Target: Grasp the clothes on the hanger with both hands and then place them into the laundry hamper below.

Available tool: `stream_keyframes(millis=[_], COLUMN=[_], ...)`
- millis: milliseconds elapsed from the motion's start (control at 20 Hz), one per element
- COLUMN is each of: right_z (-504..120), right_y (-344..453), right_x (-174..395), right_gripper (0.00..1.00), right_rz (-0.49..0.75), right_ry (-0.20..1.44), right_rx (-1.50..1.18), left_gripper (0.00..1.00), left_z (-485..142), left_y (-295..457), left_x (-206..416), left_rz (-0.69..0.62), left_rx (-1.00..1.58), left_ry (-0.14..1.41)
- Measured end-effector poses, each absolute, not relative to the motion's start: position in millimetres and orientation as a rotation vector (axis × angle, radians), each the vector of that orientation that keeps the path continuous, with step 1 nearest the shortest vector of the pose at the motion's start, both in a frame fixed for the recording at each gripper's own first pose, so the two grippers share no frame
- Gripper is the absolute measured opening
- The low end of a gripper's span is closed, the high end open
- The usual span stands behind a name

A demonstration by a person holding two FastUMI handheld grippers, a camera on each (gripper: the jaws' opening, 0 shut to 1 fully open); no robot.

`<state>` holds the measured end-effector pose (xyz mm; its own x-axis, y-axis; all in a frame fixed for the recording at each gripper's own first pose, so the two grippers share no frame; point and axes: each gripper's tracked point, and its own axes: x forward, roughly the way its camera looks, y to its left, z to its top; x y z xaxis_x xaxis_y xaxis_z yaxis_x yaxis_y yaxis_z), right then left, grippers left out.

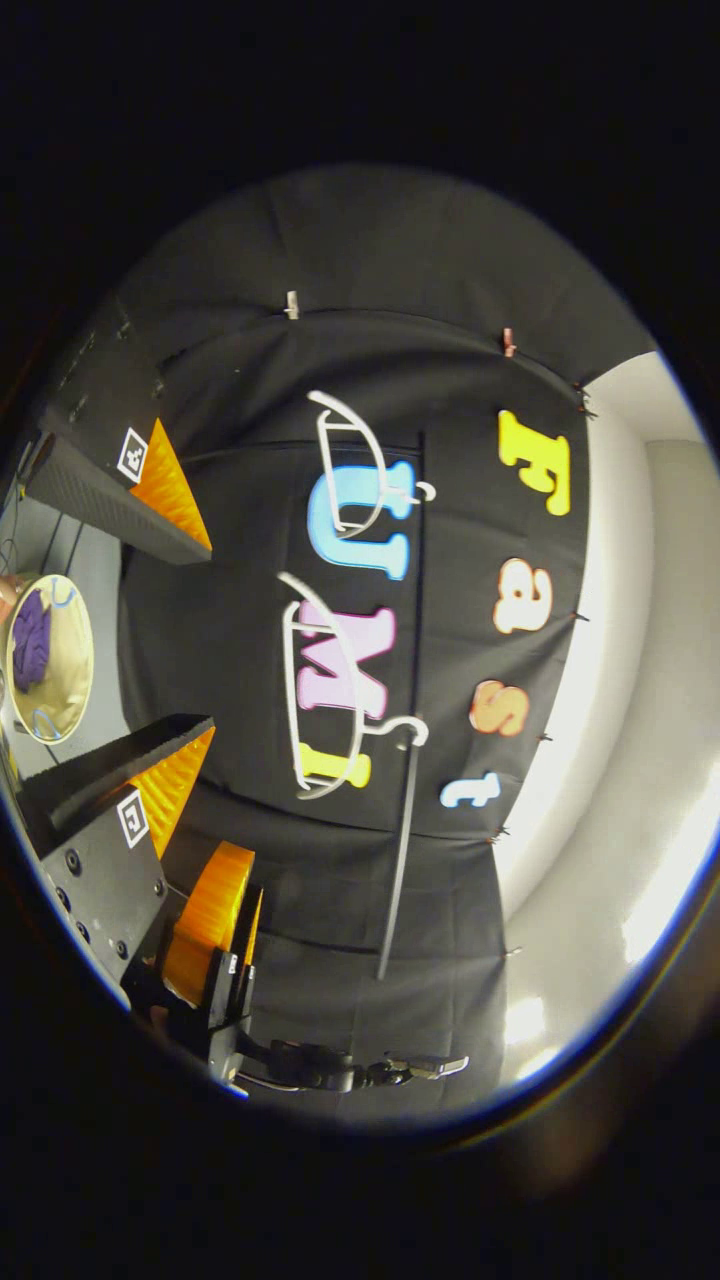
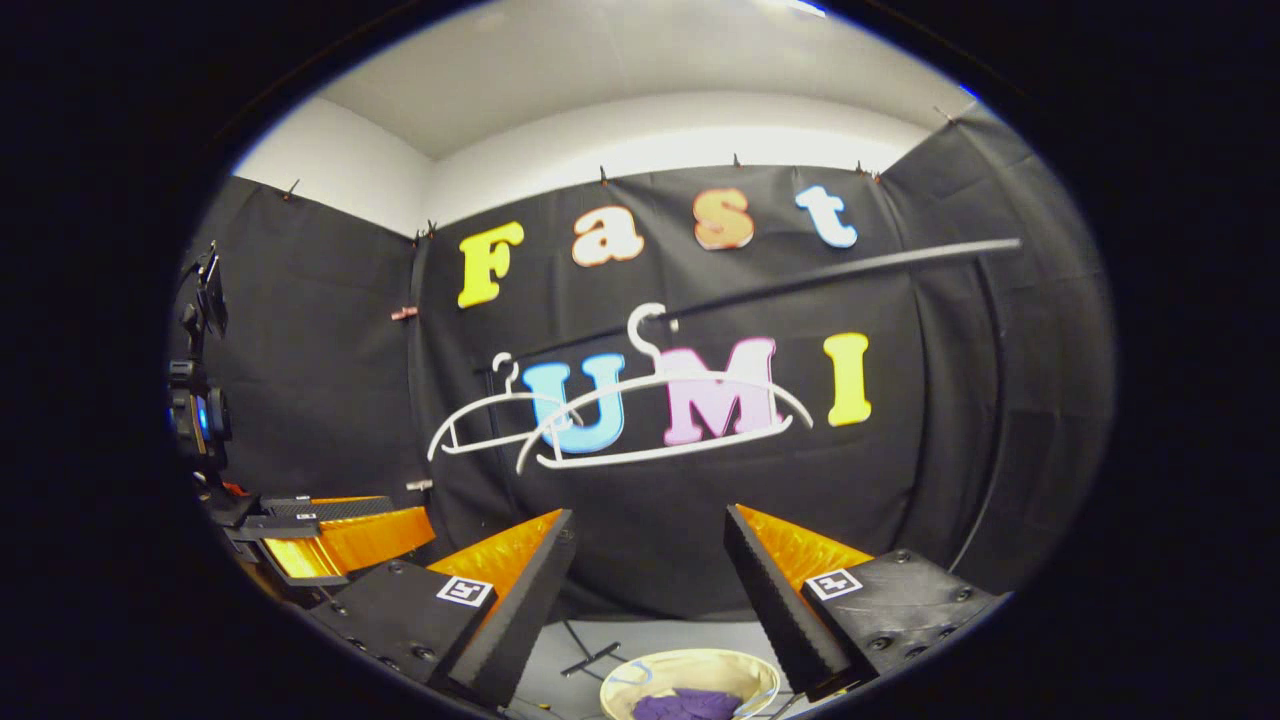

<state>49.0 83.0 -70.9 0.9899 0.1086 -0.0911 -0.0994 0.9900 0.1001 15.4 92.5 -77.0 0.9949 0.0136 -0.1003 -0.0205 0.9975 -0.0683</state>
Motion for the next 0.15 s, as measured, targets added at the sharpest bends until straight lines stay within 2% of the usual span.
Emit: stream_keyframes(millis=[50,100,150], right_z=[-60.2,-49.9,-39.1], right_y=[83.4,83.5,83.8], right_x=[41.1,33.6,25.1], right_gripper=[1.0,1.0,1.0], right_rz=[0.094,0.085,0.08], right_ry=[0.064,0.041,0.014], right_rx=[0.094,0.093,0.095], left_gripper=[0.92,0.98,0.92], left_z=[-60.1,-46.3,-36.6], left_y=[92.7,89.5,82.8], left_x=[4.5,-3.7,-10.6], left_rz=[0.011,-0.001,-0.015], left_rx=[-0.069,-0.068,-0.066], left_ry=[0.054,0.022,-0.003])
